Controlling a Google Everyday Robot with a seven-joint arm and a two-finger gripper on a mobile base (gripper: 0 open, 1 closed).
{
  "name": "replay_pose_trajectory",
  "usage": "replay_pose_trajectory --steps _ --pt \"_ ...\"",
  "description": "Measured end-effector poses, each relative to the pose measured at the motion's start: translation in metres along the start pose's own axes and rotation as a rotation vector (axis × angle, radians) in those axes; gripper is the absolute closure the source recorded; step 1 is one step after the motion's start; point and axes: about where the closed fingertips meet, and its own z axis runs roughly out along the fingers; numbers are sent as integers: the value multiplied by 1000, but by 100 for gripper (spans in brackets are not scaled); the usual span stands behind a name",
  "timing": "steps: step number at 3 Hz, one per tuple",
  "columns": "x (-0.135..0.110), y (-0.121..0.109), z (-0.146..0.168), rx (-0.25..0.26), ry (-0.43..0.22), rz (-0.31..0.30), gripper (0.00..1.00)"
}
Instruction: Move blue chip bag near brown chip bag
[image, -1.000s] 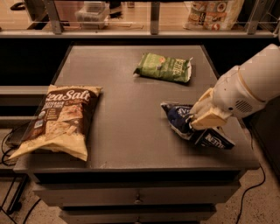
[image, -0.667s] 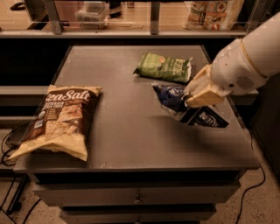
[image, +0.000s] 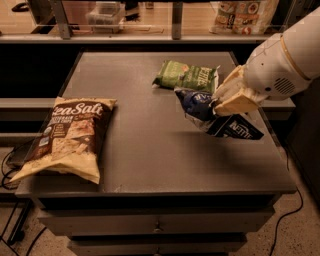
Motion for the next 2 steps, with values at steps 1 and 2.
replay_pose_trajectory --steps 1,2 --pt "-20 6 22 -43 -59 -23 100" --pt "-62 16 57 -112 -157 -89 100"
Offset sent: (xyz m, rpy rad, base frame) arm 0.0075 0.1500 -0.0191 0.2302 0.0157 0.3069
